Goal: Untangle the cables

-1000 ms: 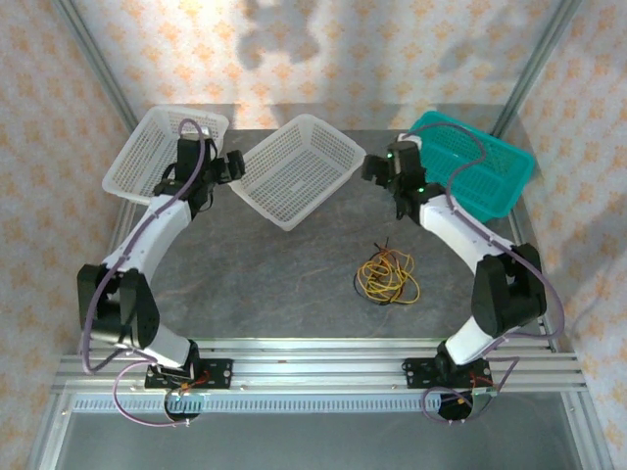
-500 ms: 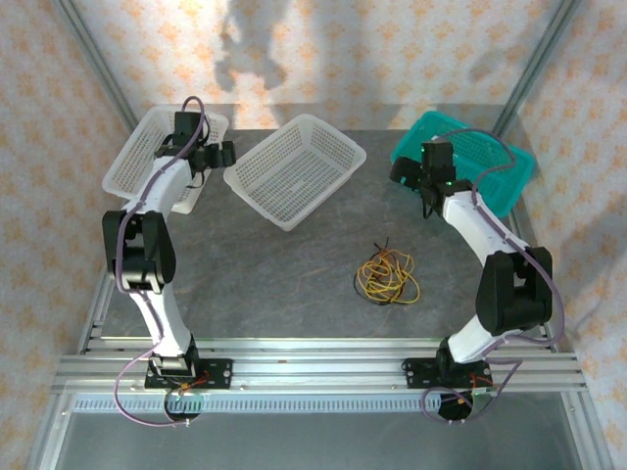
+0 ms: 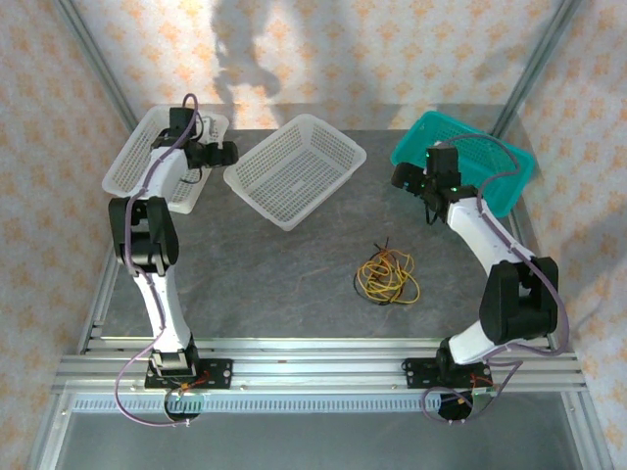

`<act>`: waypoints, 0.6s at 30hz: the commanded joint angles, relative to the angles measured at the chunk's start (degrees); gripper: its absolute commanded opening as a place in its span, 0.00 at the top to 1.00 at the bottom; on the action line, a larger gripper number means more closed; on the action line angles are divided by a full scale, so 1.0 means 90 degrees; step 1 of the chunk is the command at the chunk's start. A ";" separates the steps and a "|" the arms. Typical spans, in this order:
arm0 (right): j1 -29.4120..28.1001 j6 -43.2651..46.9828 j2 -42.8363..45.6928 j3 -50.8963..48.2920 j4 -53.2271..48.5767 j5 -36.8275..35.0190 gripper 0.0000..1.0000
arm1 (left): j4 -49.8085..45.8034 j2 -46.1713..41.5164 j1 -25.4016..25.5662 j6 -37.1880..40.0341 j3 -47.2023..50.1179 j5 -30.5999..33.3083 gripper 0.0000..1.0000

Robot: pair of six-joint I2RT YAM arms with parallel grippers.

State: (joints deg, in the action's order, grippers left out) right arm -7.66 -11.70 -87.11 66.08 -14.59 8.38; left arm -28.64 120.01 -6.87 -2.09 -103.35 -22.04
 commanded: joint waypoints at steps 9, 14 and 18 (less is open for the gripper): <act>-0.0301 0.0588 0.0881 -0.0302 0.0701 0.0991 0.04 | 0.0563 -0.0118 -0.0586 -0.0560 0.0554 -0.1390 0.01; -0.0403 0.0626 0.0841 -0.0297 0.0658 0.0895 0.04 | 0.0899 -0.0154 -0.0577 -0.0672 0.0770 -0.2277 0.01; -0.0464 0.0617 0.0813 -0.0359 0.0670 0.0886 0.05 | 0.1185 -0.0204 -0.0527 -0.0784 0.0883 -0.2778 0.01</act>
State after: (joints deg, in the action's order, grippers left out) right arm -11.33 -7.18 -80.07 63.46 -9.74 16.56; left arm -21.28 119.81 -12.08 -7.66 -96.01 -40.66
